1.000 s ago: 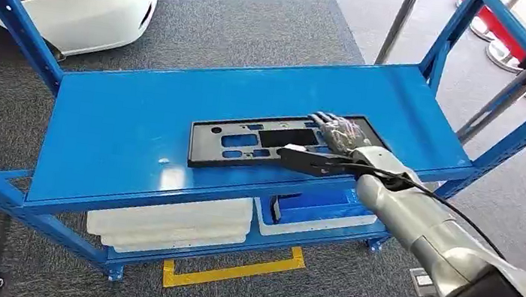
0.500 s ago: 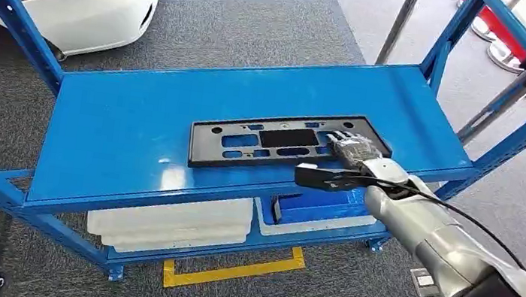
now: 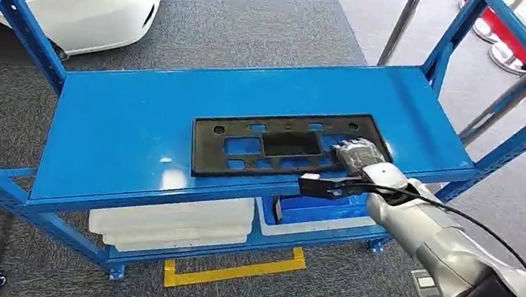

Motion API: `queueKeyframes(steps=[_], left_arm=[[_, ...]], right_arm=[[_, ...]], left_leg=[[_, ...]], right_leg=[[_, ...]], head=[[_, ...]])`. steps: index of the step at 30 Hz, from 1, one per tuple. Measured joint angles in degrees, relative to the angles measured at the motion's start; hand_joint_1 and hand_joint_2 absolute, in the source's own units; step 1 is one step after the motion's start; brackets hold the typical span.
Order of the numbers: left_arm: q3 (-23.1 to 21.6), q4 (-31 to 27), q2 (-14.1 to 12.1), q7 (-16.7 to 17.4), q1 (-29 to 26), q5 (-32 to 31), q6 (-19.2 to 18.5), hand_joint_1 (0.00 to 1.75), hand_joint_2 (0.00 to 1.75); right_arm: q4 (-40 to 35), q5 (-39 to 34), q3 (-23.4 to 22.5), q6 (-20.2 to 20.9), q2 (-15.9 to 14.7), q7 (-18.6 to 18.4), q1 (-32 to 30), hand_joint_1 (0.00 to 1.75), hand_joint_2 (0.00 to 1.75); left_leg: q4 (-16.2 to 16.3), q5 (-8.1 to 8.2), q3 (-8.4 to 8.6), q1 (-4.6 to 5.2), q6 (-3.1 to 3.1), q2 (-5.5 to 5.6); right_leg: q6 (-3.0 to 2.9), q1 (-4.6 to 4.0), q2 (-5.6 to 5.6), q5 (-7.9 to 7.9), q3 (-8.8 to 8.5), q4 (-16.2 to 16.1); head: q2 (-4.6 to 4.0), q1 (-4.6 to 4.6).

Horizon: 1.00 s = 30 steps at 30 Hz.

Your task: Take the parts from the cabinet and place them on the table.

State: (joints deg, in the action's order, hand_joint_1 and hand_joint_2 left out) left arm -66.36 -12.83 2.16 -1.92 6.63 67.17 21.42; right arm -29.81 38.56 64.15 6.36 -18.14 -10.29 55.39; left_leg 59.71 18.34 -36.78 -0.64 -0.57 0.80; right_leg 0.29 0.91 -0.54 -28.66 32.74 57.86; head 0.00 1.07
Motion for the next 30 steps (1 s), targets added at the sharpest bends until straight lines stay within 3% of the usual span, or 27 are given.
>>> queueKeyframes(steps=[5,24,27,30], left_arm=[[0.00,0.00,0.07,0.00,0.03,-0.09,0.37,0.00,0.00],[0.00,0.00,0.11,-0.81,0.04,-0.04,1.75,0.00,0.00],[0.00,0.00,0.11,-1.94,0.04,-0.02,2.73,0.00,0.00],[0.02,0.00,0.11,-6.29,0.01,1.57,6.01,0.00,0.00]], right_arm=[[0.22,0.81,0.59,-0.65,0.17,0.04,0.02,1.75,1.75],[0.50,2.80,1.09,-2.43,0.26,0.83,-0.02,1.75,1.75],[0.50,1.47,1.07,-5.50,0.44,2.24,-0.39,1.75,1.75],[-1.24,-9.42,-1.08,-13.70,0.33,8.96,-2.35,1.75,1.75]], left_leg=[[-0.04,0.02,0.31,0.00,0.00,-0.25],[-0.07,-0.14,0.34,0.00,-0.04,-0.29],[-0.07,-0.14,0.33,0.00,-0.04,-0.30],[-0.07,-0.13,0.29,0.00,-0.05,-0.52]], right_leg=[[0.03,0.00,-0.09,-0.01,-0.22,-0.03],[0.18,0.00,-0.14,0.16,-0.22,-0.01],[0.18,-0.01,-0.14,0.17,-0.22,-0.01],[0.21,-0.02,-0.34,0.22,-0.14,0.03]], head=[[0.00,0.46],[0.00,0.61],[0.00,0.63],[0.00,0.87]])
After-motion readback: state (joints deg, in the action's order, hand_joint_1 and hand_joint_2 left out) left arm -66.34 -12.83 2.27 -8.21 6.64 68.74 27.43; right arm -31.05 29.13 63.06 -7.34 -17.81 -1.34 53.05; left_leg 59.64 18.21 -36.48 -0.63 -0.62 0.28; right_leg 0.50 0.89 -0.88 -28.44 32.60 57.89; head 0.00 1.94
